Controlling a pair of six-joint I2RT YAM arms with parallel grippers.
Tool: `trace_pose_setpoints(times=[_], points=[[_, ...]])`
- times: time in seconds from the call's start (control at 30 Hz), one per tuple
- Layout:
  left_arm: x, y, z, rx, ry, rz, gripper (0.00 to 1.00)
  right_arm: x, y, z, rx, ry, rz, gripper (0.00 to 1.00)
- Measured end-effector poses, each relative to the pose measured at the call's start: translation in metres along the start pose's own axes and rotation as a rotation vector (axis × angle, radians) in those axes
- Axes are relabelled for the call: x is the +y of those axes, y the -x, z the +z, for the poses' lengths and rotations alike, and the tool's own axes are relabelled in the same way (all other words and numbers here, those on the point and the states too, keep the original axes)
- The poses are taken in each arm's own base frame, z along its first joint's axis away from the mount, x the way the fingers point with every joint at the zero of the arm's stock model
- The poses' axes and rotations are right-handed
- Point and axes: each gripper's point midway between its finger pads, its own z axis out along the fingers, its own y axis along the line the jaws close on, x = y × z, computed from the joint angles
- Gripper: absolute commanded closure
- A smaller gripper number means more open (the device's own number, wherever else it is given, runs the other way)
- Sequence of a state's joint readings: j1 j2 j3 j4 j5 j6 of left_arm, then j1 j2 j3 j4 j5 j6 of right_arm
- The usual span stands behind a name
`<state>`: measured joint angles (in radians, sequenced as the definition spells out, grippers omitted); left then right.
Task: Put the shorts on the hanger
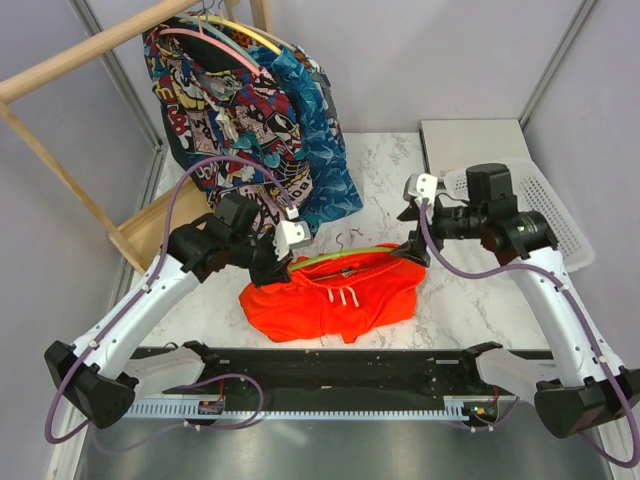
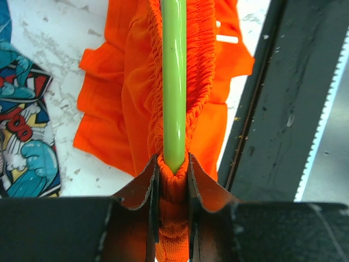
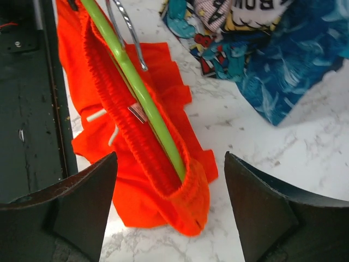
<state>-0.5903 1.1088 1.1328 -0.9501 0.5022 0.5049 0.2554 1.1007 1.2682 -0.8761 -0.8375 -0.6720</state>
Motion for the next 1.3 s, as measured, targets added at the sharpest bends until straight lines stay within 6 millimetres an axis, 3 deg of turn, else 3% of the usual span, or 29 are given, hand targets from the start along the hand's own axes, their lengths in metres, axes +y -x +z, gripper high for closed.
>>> trace_pose_setpoints(times=[0.2,0.4,0.43,0.5,0.57,0.6,0.7,0.8,0.87,1.07,1.13,1.3], points=[[-0.010,0.010,-0.003,-0.045,-0.046,-0.004,0.98,0.039,0.004,0.037,-0.027,0.139,-0.095,0.20],[-0.015,0.021,-0.007,-0.078,-0.071,-0.004,0.98,0.057,0.018,0.071,-0.017,0.208,-0.193,0.60],[-0.016,0.021,-0.008,-0.080,-0.076,-0.004,0.98,0.058,0.018,0.076,-0.007,0.207,-0.197,0.80],[-0.019,0.020,-0.009,-0.081,-0.086,-0.006,0.98,0.061,0.018,0.084,0.003,0.210,-0.207,1.00],[-0.021,0.018,-0.012,-0.075,-0.084,-0.008,0.92,0.066,0.018,0.087,0.017,0.224,-0.210,1.00],[-0.022,0.018,-0.014,-0.077,-0.081,-0.007,0.76,0.069,0.018,0.086,0.020,0.232,-0.208,1.00],[-0.027,0.020,-0.022,-0.104,-0.079,0.000,0.47,0.074,0.027,0.082,0.018,0.243,-0.213,1.00],[-0.028,0.033,-0.033,-0.170,-0.061,0.003,0.31,0.077,0.040,0.074,0.009,0.253,-0.230,1.00],[-0.031,0.042,-0.044,-0.200,-0.050,0.005,0.26,0.076,0.049,0.071,-0.001,0.253,-0.241,1.00],[-0.049,0.098,-0.101,-0.347,-0.043,0.060,0.16,0.084,0.083,0.064,-0.048,0.286,-0.336,1.00],[-0.058,0.100,-0.108,-0.358,-0.070,0.052,0.16,0.093,0.086,0.066,-0.054,0.320,-0.375,1.00],[-0.070,0.081,-0.109,-0.312,-0.094,0.012,0.20,0.111,0.081,0.071,-0.019,0.400,-0.427,1.00]])
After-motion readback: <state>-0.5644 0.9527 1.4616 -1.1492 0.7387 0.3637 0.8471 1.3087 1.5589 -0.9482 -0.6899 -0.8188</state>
